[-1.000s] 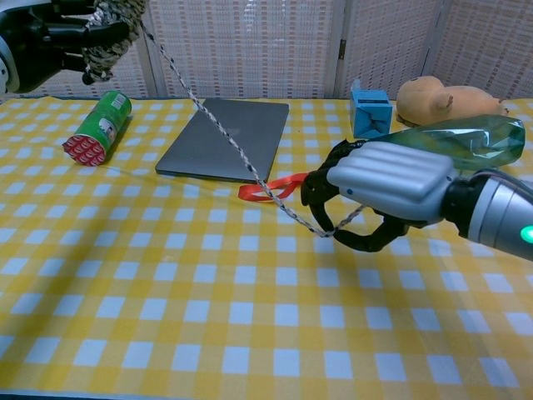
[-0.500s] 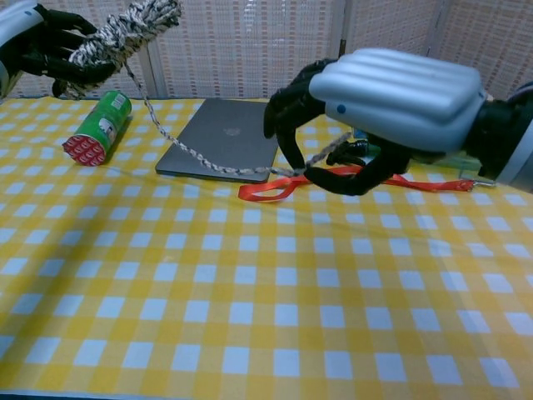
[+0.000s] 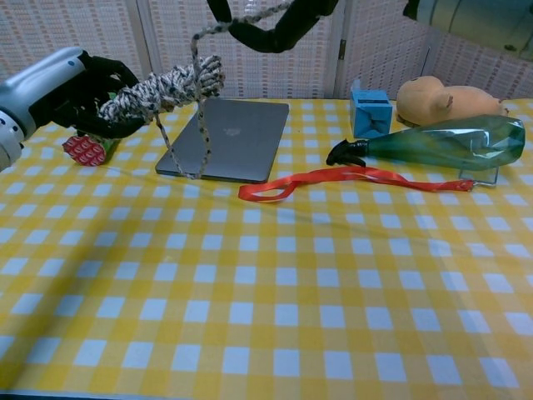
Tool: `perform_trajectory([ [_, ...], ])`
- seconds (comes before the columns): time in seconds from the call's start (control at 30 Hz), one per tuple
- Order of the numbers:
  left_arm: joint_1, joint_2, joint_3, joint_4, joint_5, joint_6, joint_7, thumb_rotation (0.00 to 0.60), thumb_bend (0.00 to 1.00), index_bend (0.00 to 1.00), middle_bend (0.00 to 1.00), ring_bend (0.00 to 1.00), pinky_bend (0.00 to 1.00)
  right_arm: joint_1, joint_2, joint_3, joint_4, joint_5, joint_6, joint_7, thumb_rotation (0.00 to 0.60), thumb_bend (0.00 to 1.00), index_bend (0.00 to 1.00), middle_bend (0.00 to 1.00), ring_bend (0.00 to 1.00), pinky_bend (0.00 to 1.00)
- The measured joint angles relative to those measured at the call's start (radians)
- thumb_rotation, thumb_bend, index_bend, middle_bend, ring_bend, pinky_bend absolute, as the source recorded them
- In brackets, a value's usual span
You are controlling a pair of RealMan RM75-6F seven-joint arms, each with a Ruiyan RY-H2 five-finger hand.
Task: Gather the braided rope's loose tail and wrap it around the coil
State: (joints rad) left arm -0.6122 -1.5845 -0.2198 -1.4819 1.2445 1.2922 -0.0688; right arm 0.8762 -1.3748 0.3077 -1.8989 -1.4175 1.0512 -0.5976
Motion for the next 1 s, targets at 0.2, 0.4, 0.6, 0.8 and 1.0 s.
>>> perform_trajectory([
  [0.2,0.011,-0.011,0.04,-0.005,0.094,0.013,-0.021,0.6,0.76,0.82,0.77,0.71,0.8,0.047,-0.043,0.038,0.023,0.087,-0.013,-0.049,0.6,0.52,0.64,0.29,0.24,0.16],
  [0.4,0.014,-0.009,0.076,-0.039,0.193,0.018,-0.075,0.6,0.76,0.82,0.77,0.71,0.8,0.09,-0.089,0.063,0.076,0.176,-0.016,-0.083,0.6,0.52,0.64,0.28,0.23,0.16],
  [0.6,0.01,0.007,0.098,-0.065,0.262,0.013,-0.211,0.6,0.76,0.82,0.77,0.71,0.8,0.096,-0.094,0.074,0.124,0.228,0.003,-0.067,0.6,0.52,0.64,0.28,0.23,0.16],
  [0.8,0.003,0.029,0.113,-0.068,0.317,0.011,-0.409,0.6,0.76,0.82,0.77,0.71,0.8,0.071,-0.074,0.069,0.163,0.247,0.021,0.006,0.6,0.52,0.64,0.28,0.23,0.16],
  [1.0,-0.006,0.066,0.122,-0.088,0.347,0.001,-0.634,0.6,0.76,0.82,0.77,0.71,0.8,0.042,-0.066,0.037,0.223,0.238,0.021,0.106,0.6,0.52,0.64,0.28,0.23,0.16],
])
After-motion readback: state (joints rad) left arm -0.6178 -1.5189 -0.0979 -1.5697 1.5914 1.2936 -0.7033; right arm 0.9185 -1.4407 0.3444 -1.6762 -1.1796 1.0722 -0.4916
